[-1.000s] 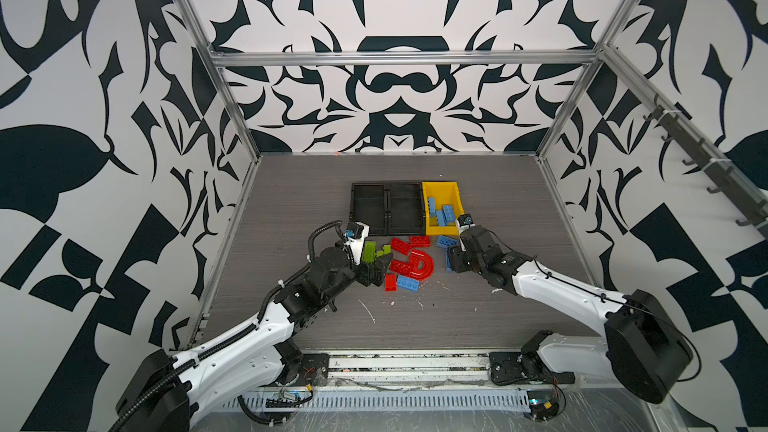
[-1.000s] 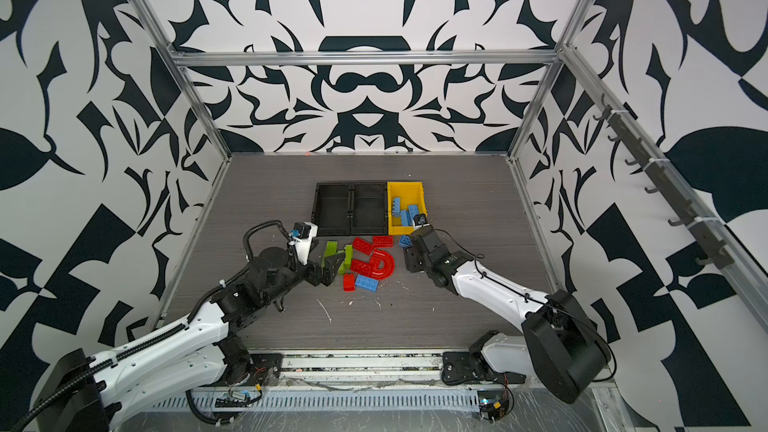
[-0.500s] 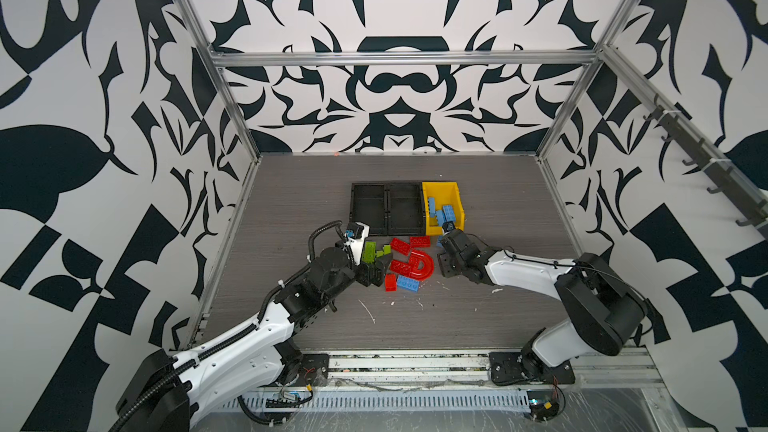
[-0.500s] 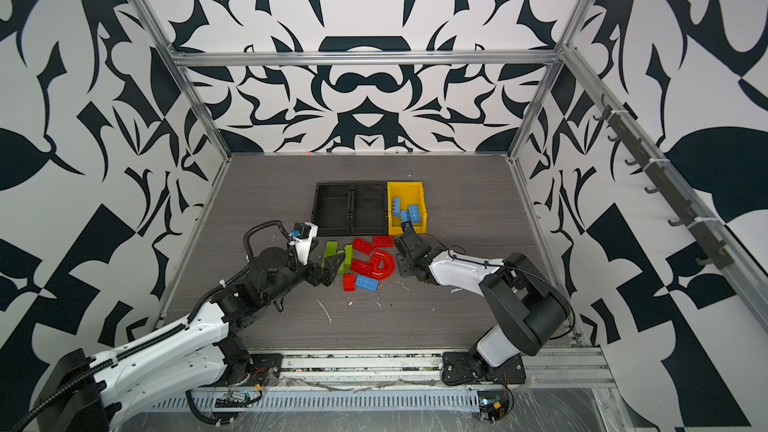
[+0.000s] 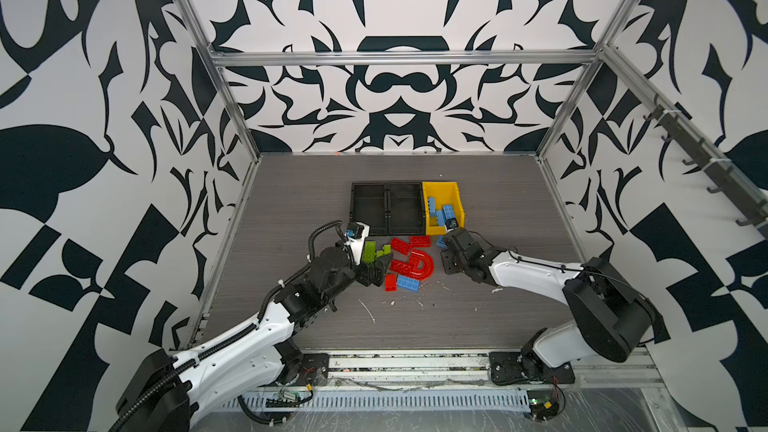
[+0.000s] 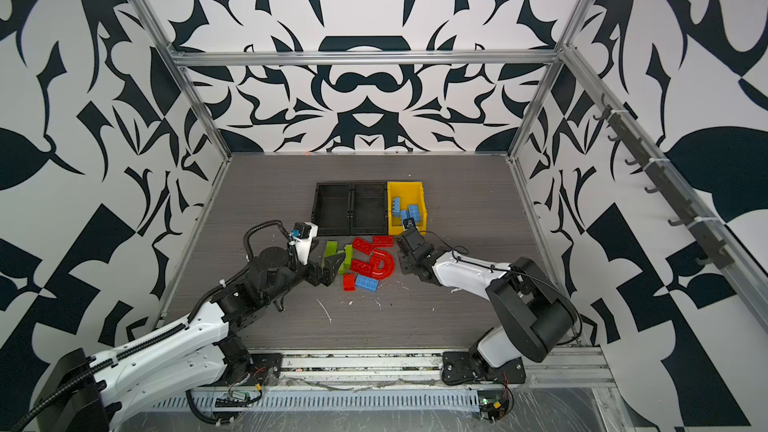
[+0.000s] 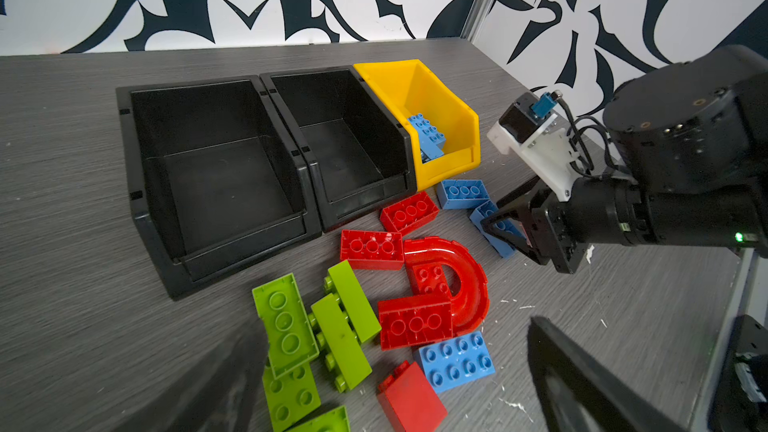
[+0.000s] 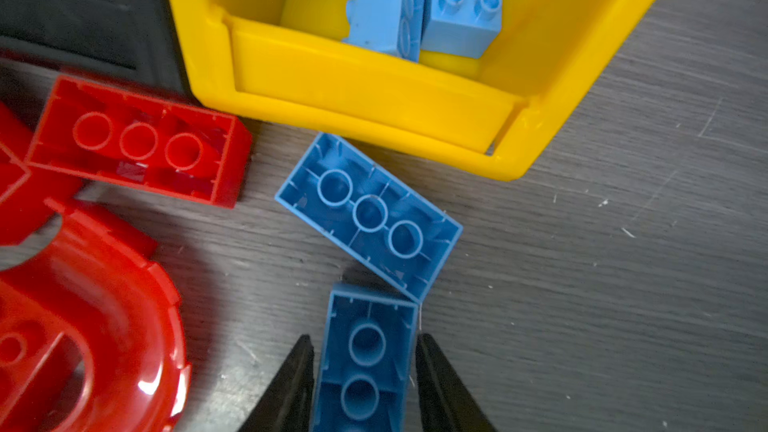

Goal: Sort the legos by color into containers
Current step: 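Lower the right gripper onto the nearer blue 2x3 brick and grasp it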

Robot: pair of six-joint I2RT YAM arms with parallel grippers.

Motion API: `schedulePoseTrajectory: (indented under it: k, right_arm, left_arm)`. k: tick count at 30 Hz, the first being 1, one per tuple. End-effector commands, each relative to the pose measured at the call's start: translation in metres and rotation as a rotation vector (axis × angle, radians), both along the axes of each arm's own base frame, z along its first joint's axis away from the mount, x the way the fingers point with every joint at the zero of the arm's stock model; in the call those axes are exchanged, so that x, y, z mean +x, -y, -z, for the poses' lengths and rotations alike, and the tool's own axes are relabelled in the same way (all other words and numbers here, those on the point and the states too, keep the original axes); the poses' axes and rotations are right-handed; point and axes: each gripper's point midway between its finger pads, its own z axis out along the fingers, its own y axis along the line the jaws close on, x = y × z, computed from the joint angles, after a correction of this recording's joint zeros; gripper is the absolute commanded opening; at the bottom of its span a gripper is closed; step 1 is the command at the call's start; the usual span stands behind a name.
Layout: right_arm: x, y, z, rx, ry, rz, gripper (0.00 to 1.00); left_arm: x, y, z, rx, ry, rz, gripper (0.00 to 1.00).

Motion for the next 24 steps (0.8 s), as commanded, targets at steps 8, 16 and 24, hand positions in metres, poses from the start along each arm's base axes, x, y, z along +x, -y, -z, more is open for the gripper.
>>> schedulePoseTrajectory:
  k: [8,16,24]
  right_arm:
    - [0.004,0.003,0.001,-0.021,0.009,0.016,0.59]
    - [0.005,-0.001,0.010,-0.014,-0.011,0.004,0.49]
    - [0.007,-0.005,-0.006,0.026,0.021,-0.003,0.28]
  left_arm:
    - [0.001,0.004,-0.013,-0.028,0.014,0.007,1.00]
    - [0.001,0.004,-0.014,-0.030,0.014,0.007,1.00]
    - [0.000,0.003,-0.014,-0.031,0.015,0.007,1.00]
